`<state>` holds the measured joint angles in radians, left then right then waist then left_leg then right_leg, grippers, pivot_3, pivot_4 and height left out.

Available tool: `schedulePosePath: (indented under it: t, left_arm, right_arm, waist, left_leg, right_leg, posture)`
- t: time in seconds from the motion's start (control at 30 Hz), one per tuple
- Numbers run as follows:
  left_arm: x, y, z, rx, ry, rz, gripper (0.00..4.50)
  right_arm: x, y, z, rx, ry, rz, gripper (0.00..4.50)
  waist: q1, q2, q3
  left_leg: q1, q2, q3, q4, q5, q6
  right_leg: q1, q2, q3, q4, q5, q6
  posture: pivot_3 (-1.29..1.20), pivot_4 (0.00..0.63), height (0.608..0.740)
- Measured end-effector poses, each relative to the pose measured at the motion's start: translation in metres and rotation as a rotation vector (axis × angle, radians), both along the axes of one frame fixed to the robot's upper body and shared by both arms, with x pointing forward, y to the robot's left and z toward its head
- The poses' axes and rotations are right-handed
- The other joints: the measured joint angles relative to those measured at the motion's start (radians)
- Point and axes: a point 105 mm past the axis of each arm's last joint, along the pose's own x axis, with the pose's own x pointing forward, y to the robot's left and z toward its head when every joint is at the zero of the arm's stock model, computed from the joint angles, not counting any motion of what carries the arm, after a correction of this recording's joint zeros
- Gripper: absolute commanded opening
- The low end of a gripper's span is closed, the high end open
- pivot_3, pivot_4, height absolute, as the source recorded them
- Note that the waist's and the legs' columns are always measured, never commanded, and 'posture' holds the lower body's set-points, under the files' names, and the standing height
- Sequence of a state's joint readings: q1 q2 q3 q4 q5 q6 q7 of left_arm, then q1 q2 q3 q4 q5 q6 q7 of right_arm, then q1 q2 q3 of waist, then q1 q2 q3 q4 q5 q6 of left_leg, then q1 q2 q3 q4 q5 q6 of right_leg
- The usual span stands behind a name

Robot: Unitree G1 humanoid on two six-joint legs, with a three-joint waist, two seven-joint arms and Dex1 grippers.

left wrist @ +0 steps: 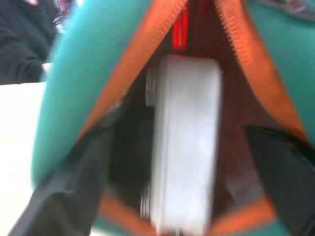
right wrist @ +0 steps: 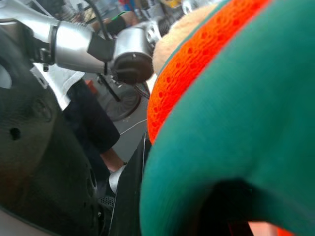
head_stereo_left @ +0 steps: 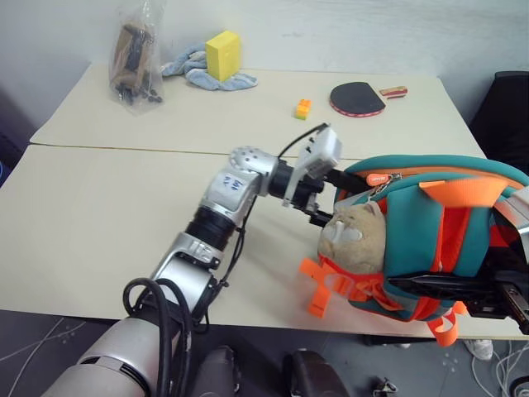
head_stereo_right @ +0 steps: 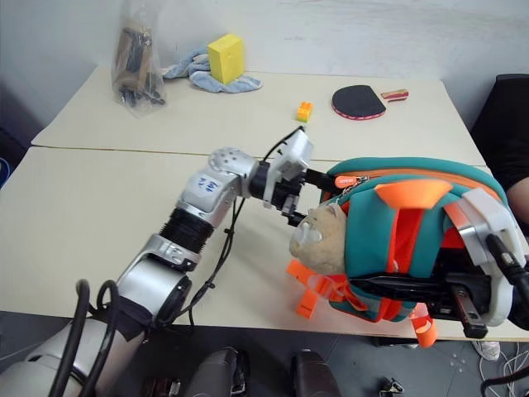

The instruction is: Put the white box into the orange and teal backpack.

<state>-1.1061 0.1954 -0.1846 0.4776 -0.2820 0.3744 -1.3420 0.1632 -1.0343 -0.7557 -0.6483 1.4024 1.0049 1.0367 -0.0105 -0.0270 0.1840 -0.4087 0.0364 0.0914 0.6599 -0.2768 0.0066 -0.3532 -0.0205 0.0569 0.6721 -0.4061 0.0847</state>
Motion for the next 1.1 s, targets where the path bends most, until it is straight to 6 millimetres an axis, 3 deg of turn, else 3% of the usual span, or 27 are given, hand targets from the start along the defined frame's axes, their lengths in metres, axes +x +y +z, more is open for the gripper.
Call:
schedulePosePath:
  t: [0.13,0.3,0.37,0.43,0.53,0.73,0.9,1.1]
  left_arm:
    - [0.001,0.047,0.026,-0.052,0.011,0.019,4.46]
    - [-0.025,0.072,0.053,-0.109,0.171,-0.102,4.46]
    - [-0.045,0.067,0.057,-0.090,0.137,-0.174,4.46]
    - [-0.054,0.055,0.041,-0.034,0.092,-0.197,4.46]
    - [-0.053,0.039,0.018,-0.001,0.122,-0.182,4.46]
    - [-0.043,0.007,0.009,-0.021,0.001,-0.102,4.46]
    - [-0.042,0.001,0.006,-0.049,0.034,-0.085,4.46]
    - [-0.042,0.002,0.003,-0.052,0.041,-0.077,2.82]
  right_arm:
    - [-0.004,0.003,-0.008,0.015,0.008,-0.021,0.00]
    - [-0.003,0.009,-0.009,0.017,-0.019,-0.038,0.00]
    - [-0.002,0.010,-0.008,0.027,-0.020,-0.046,0.00]
    - [-0.002,0.012,-0.008,0.040,-0.014,-0.045,0.00]
    - [-0.002,0.013,-0.007,0.051,-0.010,-0.045,0.00]
    - [-0.003,0.016,-0.005,0.073,-0.008,-0.041,0.00]
    - [-0.006,0.018,-0.006,0.088,0.013,-0.043,0.00]
    - [-0.003,0.017,-0.006,0.092,0.010,-0.072,0.00]
  waist:
    - [-0.006,0.000,0.000]
    - [-0.007,0.000,0.000]
    - [-0.006,0.000,0.000]
    - [-0.006,0.000,0.000]
    - [-0.006,0.000,0.000]
    - [-0.005,0.000,0.000]
    - [-0.006,0.000,0.000]
    - [-0.001,0.000,0.000]
  left_leg:
    - [0.001,0.000,0.000,0.000,0.001,-0.001]
    - [0.001,0.000,-0.002,0.001,0.001,-0.001]
    - [0.003,0.000,-0.002,0.000,0.000,-0.001]
    - [0.008,0.000,-0.003,0.000,0.000,-0.001]
    - [0.007,0.000,-0.004,0.001,0.000,-0.001]
    - [0.005,0.000,-0.004,0.000,0.000,0.000]
    - [0.005,0.000,-0.004,0.000,0.000,0.000]
    - [0.005,0.000,-0.004,0.000,0.000,0.000]
  right_leg:
    - [0.001,0.000,0.000,0.000,0.000,0.000]
    - [0.002,-0.001,-0.001,0.000,0.000,0.000]
    - [0.006,-0.001,-0.002,-0.003,0.000,0.000]
    - [0.012,-0.001,-0.003,-0.006,0.000,0.000]
    - [0.012,0.000,-0.003,-0.006,0.000,0.000]
    - [0.011,0.001,-0.003,-0.009,0.000,0.001]
    - [0.012,0.001,-0.003,-0.009,0.000,0.001]
    - [0.012,0.001,-0.003,-0.009,0.000,0.001]
  posture:
    - [0.00,0.150,0.740]
    - [0.00,0.150,0.740]
    - [0.00,0.150,0.740]
    - [0.00,0.150,0.740]
    - [0.00,0.150,0.740]
    - [0.00,0.150,0.740]
    - [0.00,0.150,0.740]
    - [0.00,0.150,0.740]
